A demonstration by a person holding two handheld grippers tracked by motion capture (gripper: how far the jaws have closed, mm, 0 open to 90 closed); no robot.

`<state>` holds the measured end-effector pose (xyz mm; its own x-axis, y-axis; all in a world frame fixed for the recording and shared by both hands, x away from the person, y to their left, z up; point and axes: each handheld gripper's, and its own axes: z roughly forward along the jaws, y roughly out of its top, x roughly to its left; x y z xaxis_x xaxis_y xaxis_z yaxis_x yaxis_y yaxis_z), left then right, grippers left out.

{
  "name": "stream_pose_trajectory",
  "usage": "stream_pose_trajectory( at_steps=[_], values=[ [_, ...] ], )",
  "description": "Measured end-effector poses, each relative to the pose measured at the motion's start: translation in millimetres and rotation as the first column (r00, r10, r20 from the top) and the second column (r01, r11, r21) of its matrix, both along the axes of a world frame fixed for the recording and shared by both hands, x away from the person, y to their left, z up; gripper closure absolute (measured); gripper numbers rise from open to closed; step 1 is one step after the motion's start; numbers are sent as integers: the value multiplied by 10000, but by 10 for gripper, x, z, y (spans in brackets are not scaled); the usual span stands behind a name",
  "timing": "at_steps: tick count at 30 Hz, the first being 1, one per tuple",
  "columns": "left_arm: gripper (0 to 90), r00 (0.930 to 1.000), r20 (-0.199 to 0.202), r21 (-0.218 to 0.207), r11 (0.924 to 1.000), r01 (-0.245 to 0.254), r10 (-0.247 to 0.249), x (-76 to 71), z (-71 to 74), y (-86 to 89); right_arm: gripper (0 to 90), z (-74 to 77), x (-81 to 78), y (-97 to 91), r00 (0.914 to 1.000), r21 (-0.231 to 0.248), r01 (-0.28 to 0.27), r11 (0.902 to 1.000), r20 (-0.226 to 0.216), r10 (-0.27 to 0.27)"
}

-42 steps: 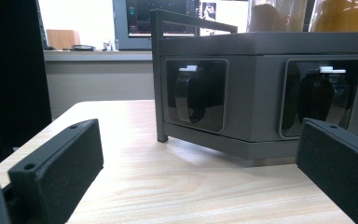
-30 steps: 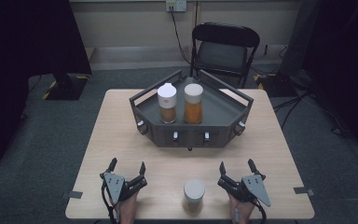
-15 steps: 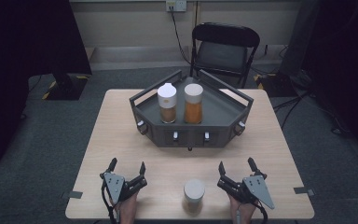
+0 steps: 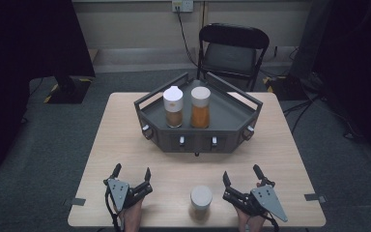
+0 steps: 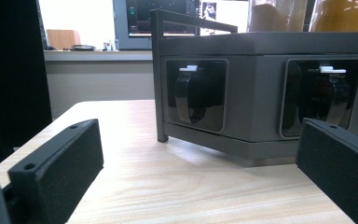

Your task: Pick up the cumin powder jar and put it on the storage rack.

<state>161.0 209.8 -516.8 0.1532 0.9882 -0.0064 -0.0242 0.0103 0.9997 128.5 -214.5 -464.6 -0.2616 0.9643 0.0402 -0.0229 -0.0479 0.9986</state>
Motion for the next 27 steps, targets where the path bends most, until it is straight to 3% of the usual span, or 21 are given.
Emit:
stream_pose_trajectory(
  at_steps=[14, 27],
  values=[
    [3, 10000, 2, -2, 10000, -2, 2, -1, 0, 0, 7, 70, -203, 44, 9981, 79, -489, 9988, 382, 485],
    [3, 10000, -2, 2, 10000, -4, 4, 0, 0, -1, 21, 116, -322, 73, 9876, 36, -1523, 9883, 386, 1521]
  ],
)
